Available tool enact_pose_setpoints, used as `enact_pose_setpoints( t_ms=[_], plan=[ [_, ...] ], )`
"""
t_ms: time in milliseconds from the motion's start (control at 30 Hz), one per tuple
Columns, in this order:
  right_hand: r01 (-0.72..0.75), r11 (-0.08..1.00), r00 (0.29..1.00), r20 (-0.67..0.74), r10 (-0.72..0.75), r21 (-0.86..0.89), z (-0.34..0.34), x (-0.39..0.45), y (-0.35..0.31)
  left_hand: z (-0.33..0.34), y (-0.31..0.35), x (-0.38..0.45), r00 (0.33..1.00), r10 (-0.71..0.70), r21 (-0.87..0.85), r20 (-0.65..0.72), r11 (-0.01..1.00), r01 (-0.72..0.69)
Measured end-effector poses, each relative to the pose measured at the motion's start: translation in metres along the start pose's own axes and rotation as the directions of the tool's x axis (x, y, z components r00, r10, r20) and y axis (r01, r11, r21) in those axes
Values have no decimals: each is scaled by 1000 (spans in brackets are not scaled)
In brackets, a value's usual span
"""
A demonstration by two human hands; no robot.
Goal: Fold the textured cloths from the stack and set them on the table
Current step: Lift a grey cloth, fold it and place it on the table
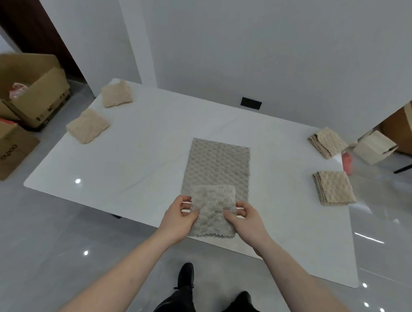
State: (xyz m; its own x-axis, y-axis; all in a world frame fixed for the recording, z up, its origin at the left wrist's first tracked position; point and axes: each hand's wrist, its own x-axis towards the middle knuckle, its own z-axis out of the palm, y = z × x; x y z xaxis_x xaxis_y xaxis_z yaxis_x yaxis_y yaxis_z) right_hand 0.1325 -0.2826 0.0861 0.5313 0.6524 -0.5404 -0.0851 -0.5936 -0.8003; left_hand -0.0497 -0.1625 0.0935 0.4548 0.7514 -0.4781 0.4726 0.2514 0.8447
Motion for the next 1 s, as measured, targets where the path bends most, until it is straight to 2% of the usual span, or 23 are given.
enact_pose_setpoints(
  t_ms=[300, 600, 800, 1000],
  plan=[
    [43, 999, 999, 8, -43, 17, -86, -8, 16, 84, 33, -13, 1000, 29, 10, -6, 1000, -29],
    [66, 997, 989, 136, -60, -40, -197, -16, 59, 199, 36, -58, 993, -12, -33, -116, 999, 8],
    [81, 992, 977, 205, -59, -100, -214, -17, 64, 219, 30, -75, 974, -24, -23, -226, 1000, 20],
    [85, 985, 985, 161, -61, -152, -229, -12, 63, 223, 29, -57, 980, -31, 25, -195, 999, 37]
  ],
)
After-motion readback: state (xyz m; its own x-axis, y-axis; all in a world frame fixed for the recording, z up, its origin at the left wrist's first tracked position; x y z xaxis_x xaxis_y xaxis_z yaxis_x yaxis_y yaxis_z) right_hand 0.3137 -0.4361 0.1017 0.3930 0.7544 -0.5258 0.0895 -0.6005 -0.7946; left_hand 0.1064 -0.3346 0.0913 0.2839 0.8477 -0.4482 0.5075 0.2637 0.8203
